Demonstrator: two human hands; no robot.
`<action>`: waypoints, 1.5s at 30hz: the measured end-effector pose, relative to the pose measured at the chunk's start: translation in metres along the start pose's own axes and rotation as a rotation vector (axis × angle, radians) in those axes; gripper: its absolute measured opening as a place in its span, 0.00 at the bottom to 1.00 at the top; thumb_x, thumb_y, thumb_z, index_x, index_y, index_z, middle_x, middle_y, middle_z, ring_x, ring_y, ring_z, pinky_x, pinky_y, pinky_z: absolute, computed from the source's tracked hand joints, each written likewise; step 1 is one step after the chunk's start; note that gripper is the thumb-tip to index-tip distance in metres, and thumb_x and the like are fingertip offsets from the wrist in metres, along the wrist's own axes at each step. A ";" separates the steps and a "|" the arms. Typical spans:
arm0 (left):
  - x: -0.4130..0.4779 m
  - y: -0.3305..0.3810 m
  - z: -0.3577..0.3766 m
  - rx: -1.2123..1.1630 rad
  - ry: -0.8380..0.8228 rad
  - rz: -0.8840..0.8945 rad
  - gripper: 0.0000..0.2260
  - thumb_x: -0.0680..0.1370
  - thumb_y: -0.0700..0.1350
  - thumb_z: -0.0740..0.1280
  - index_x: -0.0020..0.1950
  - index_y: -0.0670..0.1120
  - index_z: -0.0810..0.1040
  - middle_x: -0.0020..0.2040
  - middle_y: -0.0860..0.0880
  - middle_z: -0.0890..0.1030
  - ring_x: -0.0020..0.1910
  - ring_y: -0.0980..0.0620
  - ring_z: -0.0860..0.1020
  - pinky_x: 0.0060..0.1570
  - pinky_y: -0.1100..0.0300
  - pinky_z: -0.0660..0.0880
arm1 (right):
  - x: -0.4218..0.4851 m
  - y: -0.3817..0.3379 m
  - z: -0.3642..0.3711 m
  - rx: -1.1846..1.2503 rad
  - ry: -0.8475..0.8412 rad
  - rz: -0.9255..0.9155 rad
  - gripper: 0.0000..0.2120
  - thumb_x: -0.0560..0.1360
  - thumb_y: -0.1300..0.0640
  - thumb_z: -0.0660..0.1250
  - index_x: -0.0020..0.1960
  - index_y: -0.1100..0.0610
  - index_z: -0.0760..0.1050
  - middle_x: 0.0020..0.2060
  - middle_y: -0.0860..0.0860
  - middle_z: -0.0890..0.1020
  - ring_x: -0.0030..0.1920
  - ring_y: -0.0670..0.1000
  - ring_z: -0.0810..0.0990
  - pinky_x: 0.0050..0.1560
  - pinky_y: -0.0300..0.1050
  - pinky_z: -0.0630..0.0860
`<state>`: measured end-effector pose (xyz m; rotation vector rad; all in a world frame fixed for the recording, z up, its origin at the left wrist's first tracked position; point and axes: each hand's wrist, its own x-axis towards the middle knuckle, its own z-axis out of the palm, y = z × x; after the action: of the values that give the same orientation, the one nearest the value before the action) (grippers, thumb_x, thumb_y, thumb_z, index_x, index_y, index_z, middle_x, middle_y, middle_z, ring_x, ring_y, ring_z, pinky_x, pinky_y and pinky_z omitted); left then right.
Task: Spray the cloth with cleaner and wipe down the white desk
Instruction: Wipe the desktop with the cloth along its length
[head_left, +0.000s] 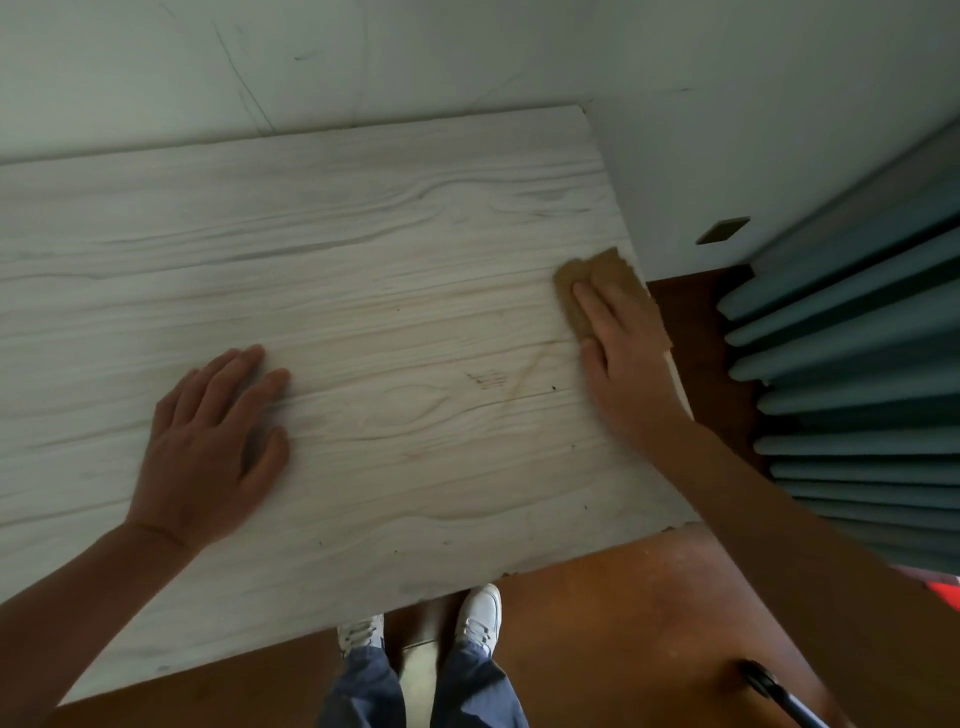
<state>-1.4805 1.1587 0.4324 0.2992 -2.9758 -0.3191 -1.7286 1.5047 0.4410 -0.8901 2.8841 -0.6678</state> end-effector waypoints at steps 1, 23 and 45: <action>0.000 -0.001 0.000 0.002 0.001 0.002 0.26 0.79 0.54 0.58 0.73 0.43 0.76 0.78 0.41 0.70 0.77 0.37 0.68 0.74 0.41 0.63 | -0.018 -0.006 0.001 0.026 -0.021 -0.031 0.25 0.81 0.57 0.57 0.78 0.55 0.64 0.76 0.54 0.65 0.76 0.54 0.63 0.79 0.46 0.51; -0.001 -0.006 0.007 -0.011 0.045 0.021 0.26 0.79 0.54 0.58 0.73 0.43 0.76 0.77 0.41 0.71 0.76 0.35 0.69 0.73 0.39 0.64 | 0.035 0.051 -0.022 0.143 -0.019 0.038 0.25 0.82 0.62 0.55 0.79 0.55 0.62 0.77 0.54 0.63 0.76 0.52 0.62 0.79 0.48 0.57; -0.001 -0.014 0.011 -0.011 0.023 0.025 0.26 0.79 0.55 0.58 0.74 0.44 0.75 0.78 0.44 0.70 0.76 0.37 0.69 0.72 0.41 0.65 | 0.046 -0.009 0.011 0.002 -0.078 -0.118 0.26 0.80 0.60 0.56 0.78 0.54 0.64 0.76 0.55 0.66 0.76 0.56 0.63 0.77 0.46 0.53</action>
<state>-1.4791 1.1477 0.4188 0.2620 -2.9513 -0.3267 -1.7605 1.4682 0.4387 -1.0674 2.7795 -0.6289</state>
